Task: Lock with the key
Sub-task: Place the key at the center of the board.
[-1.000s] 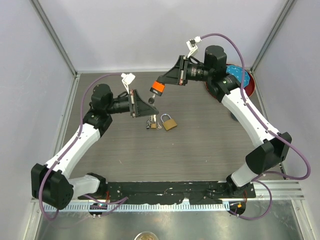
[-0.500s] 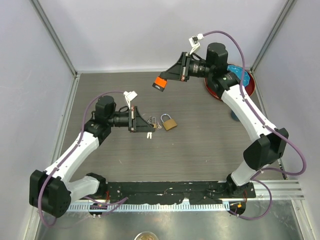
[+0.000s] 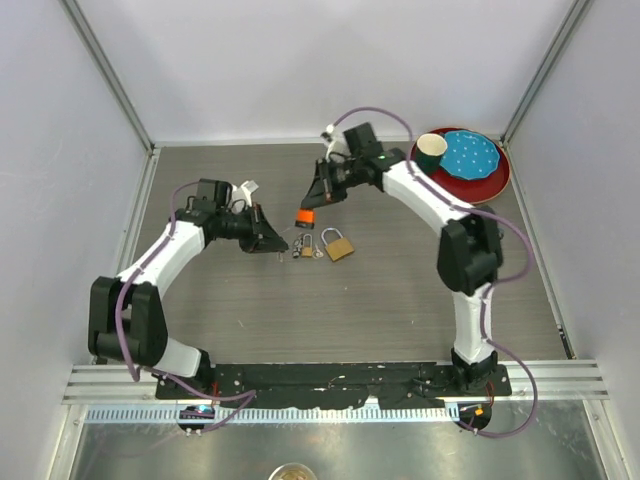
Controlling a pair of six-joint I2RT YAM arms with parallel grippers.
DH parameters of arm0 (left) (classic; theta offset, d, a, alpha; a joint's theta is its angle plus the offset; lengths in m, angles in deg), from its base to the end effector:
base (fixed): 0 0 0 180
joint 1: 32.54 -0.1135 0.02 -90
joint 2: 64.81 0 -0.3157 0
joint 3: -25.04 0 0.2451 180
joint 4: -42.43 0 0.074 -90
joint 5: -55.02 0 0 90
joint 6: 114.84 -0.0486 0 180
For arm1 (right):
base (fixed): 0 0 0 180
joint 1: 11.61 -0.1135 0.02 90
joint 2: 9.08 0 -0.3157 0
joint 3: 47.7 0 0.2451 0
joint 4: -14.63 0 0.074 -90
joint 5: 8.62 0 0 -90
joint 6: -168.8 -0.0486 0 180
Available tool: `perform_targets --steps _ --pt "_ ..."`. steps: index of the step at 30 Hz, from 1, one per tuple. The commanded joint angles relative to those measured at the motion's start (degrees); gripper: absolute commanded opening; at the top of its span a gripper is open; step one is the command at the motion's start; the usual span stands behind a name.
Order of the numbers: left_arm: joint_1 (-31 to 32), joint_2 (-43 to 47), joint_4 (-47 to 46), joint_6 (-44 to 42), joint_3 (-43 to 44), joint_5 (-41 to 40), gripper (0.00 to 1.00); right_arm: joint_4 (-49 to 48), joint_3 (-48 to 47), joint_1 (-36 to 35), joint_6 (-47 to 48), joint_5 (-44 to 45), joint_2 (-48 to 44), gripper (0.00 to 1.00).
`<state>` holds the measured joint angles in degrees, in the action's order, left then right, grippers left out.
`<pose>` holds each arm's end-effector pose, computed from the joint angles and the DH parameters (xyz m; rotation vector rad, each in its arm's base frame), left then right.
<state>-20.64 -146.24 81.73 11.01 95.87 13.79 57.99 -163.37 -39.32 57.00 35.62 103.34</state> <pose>0.2686 -0.0939 0.2995 -0.1136 2.5192 -1.3988 0.3978 0.2483 0.3497 -0.5765 2.3020 1.3459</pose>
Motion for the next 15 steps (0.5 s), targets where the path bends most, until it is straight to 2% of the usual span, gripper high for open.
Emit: perform_targets --steps 1,6,9,15 --pt "-3.4 -4.5 11.8 -6.1 3.8 -7.5 0.00 8.8 -10.4 -3.8 7.4 2.2 9.6 0.02" --pt "-5.6 -5.5 11.9 -5.4 2.6 -15.4 0.00 10.2 -20.7 -6.8 7.7 2.3 20.5 0.01" --pt "-7.1 -5.8 10.3 -3.7 2.0 -17.6 0.00 10.2 -24.4 -7.6 7.3 1.9 24.5 0.02" --pt "-7.2 -10.1 6.6 -3.3 2.2 -17.0 0.00 7.8 -26.1 -8.1 6.2 1.3 28.3 0.02"
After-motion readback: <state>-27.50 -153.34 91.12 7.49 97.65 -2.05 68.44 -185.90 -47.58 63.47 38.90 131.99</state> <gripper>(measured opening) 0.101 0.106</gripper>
